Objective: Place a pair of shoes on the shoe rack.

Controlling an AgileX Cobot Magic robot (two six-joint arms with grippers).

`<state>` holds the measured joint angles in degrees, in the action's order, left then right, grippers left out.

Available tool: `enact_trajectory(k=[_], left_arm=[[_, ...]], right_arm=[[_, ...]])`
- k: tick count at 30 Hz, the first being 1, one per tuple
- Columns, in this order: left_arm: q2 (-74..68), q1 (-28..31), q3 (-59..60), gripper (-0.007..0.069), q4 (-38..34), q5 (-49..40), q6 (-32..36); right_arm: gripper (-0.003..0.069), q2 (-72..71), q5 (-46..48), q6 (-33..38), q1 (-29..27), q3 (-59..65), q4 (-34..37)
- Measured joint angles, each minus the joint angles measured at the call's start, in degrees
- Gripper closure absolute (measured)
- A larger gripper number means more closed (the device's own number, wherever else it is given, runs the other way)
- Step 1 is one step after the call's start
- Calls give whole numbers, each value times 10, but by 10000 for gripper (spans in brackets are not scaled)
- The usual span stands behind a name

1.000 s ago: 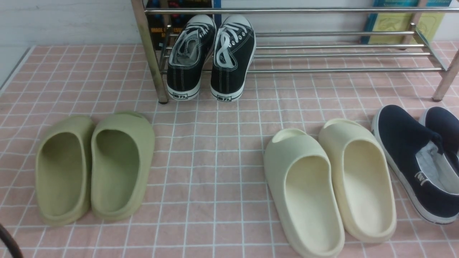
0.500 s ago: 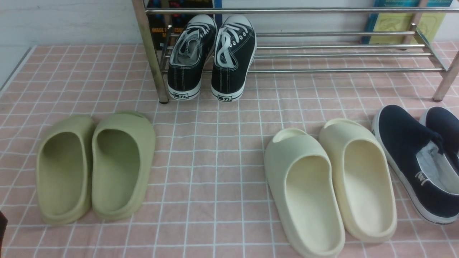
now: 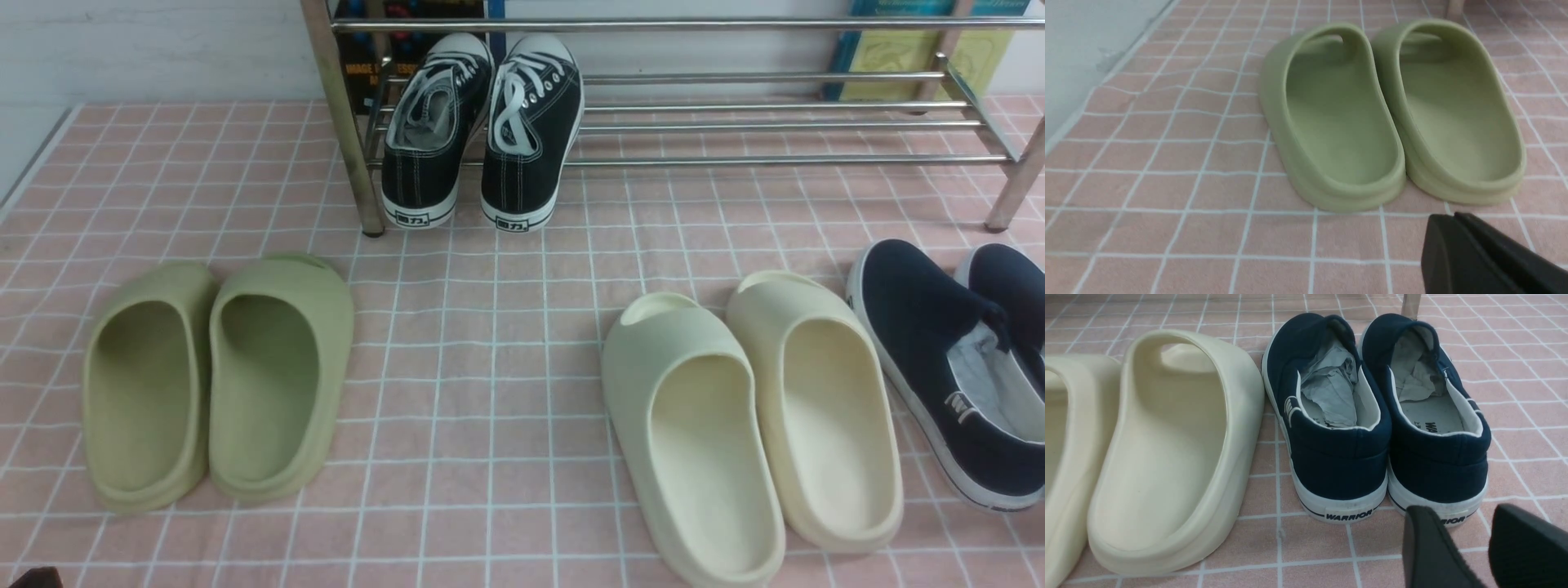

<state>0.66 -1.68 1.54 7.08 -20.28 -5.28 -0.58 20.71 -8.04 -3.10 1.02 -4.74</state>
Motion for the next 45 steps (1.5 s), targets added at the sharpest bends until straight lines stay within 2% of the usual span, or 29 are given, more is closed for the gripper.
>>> enact_trajectory(k=[8, 45], left_arm=[[0, -3, -1, 613, -15, -4, 28], [0, 0, -1, 581, -16, -5, 30]], right_arm=[[419, 0, 0, 0, 0, 0, 0], [419, 0, 0, 0, 0, 0, 1]])
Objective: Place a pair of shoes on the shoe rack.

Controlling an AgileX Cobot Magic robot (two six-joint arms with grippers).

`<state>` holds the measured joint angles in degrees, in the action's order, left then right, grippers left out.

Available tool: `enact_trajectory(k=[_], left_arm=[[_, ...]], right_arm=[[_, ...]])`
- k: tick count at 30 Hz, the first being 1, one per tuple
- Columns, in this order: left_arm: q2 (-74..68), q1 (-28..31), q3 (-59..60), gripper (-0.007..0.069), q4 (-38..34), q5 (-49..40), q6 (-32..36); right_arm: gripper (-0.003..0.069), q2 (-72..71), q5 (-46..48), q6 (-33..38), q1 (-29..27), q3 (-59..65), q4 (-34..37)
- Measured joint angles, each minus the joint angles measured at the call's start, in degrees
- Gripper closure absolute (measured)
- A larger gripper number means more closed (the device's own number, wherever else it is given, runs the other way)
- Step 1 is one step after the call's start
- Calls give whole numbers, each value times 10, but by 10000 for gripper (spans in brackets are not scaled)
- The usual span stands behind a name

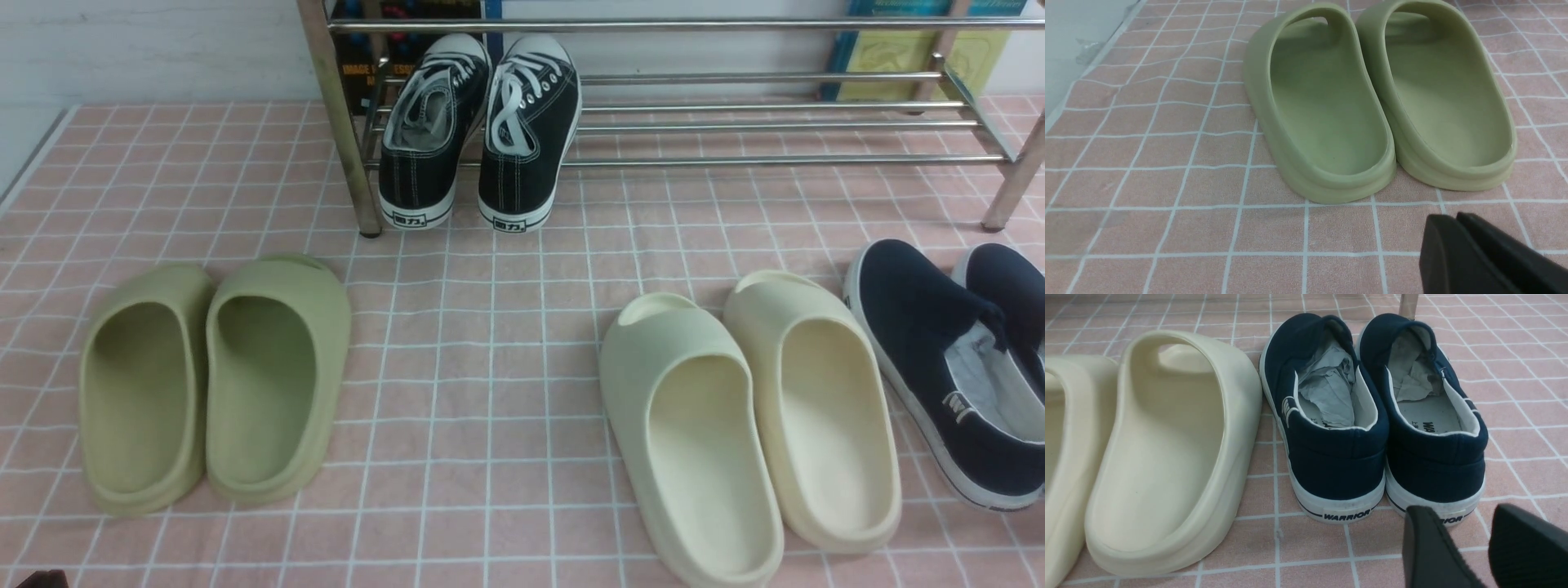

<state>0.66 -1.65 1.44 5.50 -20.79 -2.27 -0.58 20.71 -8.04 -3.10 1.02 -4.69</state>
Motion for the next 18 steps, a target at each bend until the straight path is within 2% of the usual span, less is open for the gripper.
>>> enact_trajectory(k=[18], left_arm=[[0, 0, 0, 566, 0, 0, 0]], right_arm=[[419, 0, 0, 0, 0, 0, 0]])
